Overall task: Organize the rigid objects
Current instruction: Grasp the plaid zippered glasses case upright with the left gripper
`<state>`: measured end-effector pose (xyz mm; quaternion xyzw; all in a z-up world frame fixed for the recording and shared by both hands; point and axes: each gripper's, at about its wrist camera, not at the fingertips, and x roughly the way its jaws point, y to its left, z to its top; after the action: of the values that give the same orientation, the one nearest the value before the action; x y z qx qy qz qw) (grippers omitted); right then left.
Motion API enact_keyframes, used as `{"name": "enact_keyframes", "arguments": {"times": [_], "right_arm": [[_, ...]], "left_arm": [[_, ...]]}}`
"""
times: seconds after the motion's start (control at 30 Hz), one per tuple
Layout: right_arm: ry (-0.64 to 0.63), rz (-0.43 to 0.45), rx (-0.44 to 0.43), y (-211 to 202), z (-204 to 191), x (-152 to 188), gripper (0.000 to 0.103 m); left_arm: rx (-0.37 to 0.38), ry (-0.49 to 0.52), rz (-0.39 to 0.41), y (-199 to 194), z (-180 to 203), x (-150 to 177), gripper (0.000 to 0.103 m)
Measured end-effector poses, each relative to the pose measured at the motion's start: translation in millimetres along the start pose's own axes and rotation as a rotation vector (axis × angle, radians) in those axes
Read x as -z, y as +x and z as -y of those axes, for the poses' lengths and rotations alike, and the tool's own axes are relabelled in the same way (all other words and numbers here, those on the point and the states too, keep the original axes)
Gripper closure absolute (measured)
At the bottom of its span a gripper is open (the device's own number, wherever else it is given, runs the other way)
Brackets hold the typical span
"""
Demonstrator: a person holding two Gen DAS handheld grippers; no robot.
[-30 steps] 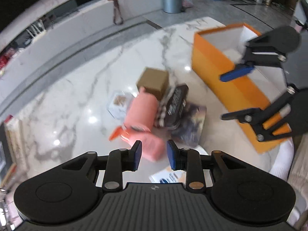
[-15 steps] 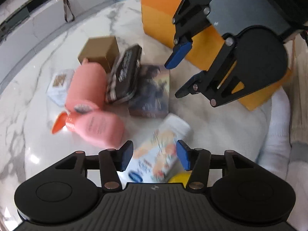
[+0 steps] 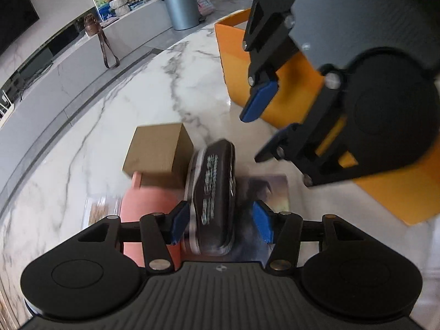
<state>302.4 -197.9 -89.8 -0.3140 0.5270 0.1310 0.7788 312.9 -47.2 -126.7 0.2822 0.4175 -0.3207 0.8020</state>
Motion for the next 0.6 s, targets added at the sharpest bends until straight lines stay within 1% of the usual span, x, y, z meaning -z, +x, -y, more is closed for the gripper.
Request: {"name": "enact_keyframes", "arguments": {"times": [0.13, 0.17, 0.23, 0.3, 0.33, 0.37, 0.43, 0.47, 0.5, 0.57, 0.6], "right_arm": [[0.034, 0.008, -0.011, 1, 11, 4, 0.072], [0.044, 0.012, -0.015, 1, 14, 6, 0.072], [0.06, 0.019, -0.022, 1, 19, 8, 0.072], [0.067, 0.023, -0.021, 2, 22, 10, 0.072], [0.071, 0.025, -0.019, 2, 22, 11, 0.072], [0.072, 0.029, -0.02, 2, 22, 12, 0.072], [0.077, 0.041, -0.027, 0, 21, 13, 0.072], [0.082, 0.047, -0.032, -1, 21, 14, 0.072], [0.086, 0.052, -0.035, -2, 20, 14, 0.072], [0.09, 0.066, -0.04, -4, 17, 15, 0.072], [0.091, 0.075, -0.045, -5, 16, 15, 0.072]], "left_arm": [[0.011, -0.029, 0.004, 15, -7, -9, 0.038], [0.015, -0.04, 0.001, 17, -9, -11, 0.036], [0.032, -0.063, -0.006, 18, -13, -13, 0.036], [0.075, -0.095, -0.02, 19, -18, -13, 0.051], [0.071, -0.104, -0.024, 17, -19, -13, 0.061], [0.064, -0.105, -0.027, 16, -19, -13, 0.061], [0.075, -0.137, -0.046, 13, -22, -12, 0.062], [0.082, -0.154, -0.045, 10, -23, -10, 0.067], [0.086, -0.162, -0.037, 6, -24, -9, 0.07], [0.097, -0.182, -0.031, -3, -26, -10, 0.08], [0.11, -0.195, -0.034, -8, -29, -10, 0.081]]}}
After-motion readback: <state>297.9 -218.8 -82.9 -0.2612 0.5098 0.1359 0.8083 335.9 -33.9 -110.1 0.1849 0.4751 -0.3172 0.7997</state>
